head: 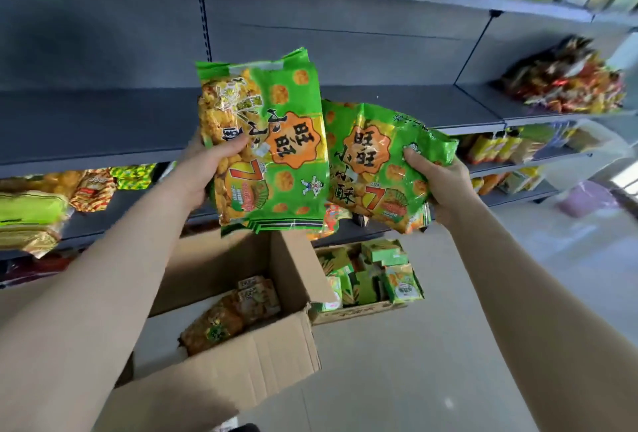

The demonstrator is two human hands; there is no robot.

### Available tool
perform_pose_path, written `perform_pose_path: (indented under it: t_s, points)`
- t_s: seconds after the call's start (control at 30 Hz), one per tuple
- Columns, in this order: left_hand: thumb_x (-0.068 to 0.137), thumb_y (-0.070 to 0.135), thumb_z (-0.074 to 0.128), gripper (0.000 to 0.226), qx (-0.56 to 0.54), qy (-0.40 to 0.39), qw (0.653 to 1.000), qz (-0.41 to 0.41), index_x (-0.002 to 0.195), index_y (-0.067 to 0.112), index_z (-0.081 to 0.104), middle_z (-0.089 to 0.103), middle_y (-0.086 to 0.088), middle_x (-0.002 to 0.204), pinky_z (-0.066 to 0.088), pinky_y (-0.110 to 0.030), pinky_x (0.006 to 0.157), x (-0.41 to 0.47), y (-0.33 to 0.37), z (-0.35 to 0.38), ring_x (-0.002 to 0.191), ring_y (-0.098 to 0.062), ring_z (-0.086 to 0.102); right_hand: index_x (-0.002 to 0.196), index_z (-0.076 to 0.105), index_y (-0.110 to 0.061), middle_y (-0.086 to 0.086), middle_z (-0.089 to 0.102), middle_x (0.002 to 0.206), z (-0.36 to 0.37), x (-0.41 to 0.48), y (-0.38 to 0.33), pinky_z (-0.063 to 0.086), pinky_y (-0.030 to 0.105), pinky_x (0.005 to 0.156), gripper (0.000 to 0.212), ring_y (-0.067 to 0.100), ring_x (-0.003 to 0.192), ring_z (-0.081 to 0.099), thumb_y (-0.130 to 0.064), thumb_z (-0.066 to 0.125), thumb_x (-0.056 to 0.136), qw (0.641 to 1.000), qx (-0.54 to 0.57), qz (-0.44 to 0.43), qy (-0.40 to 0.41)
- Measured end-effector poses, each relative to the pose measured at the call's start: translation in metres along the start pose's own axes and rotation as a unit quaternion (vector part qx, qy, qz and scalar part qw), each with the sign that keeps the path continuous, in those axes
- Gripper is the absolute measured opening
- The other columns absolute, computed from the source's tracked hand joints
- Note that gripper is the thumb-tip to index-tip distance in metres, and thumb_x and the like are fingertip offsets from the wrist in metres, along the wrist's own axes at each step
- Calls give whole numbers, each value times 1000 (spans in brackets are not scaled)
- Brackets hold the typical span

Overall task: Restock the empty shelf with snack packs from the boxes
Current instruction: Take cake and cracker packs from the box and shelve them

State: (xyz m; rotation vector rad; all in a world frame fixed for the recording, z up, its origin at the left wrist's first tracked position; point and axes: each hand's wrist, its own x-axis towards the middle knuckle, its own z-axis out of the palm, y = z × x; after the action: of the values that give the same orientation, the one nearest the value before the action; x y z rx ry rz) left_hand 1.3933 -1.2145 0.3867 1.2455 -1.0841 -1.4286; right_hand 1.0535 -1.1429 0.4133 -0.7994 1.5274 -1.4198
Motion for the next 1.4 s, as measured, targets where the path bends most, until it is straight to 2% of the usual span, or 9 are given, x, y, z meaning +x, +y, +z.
perform_pose_path:
  t_s: [0.2,0.4,0.73,0.93,1.0,1.07,1.2,1.3,1.4]
  points:
    - [74,35,79,68,-8,29,996,87,134,25,50,73,0,110,56,-29,67,24,84,10,87,-16,74,119,62,-10,8,76,103,13,49,-74,61,46,76,49,27,89,75,-21,85,77,996,10,-85,-23]
    - [85,30,74,53,-34,73,986,147,133,28,50,73,3,108,54,-26,62,60,140,2,83,-10,74,124,60,-6,12,75,106,42,98,-132,61,40,65,46,27,86,75,-19,79,84,990,54,-122,-52]
    - [74,48,81,70,-52,98,979,172,134,23,56,75,0,109,57,-43,84,127,223,-13,94,-20,74,118,59,-10,11,75,107,96,171,-210,62,50,72,39,27,88,75,-17,78,85,980,121,-144,-65]
    - [80,46,77,61,-81,128,973,176,132,21,58,75,-2,108,60,-38,71,164,258,-4,93,-21,74,107,52,-16,9,74,105,131,246,-256,60,55,74,36,28,85,75,-18,80,83,974,164,-135,-80]
    - [81,46,76,58,-92,143,969,177,131,21,59,75,-2,107,60,-37,70,180,266,3,91,-20,74,107,49,-15,9,72,105,144,279,-271,61,49,67,40,25,80,76,-18,81,83,972,178,-134,-74]
    - [84,44,74,53,-107,162,965,176,129,20,60,76,-2,105,58,-32,63,197,273,11,89,-20,75,125,46,-11,10,70,109,158,314,-284,62,47,64,58,24,76,76,-18,82,81,973,169,-138,-79]
    - [82,46,75,55,-115,211,956,168,128,21,60,76,-3,103,57,-31,63,237,282,21,85,-20,75,133,40,-15,13,64,119,196,390,-303,56,58,86,104,34,95,70,-36,95,48,974,119,-149,-122]
    - [80,46,77,61,-117,242,947,175,133,24,56,76,-2,105,56,-34,65,261,283,19,86,-20,75,130,40,-15,14,61,120,231,457,-307,55,59,88,81,37,104,66,-29,82,62,971,108,-150,-149]
    - [81,45,76,59,-112,262,941,181,132,24,56,76,-1,105,55,-33,65,276,281,18,85,-19,75,142,33,-19,14,57,131,259,480,-308,50,62,95,89,38,113,62,-26,78,66,970,108,-133,-175]
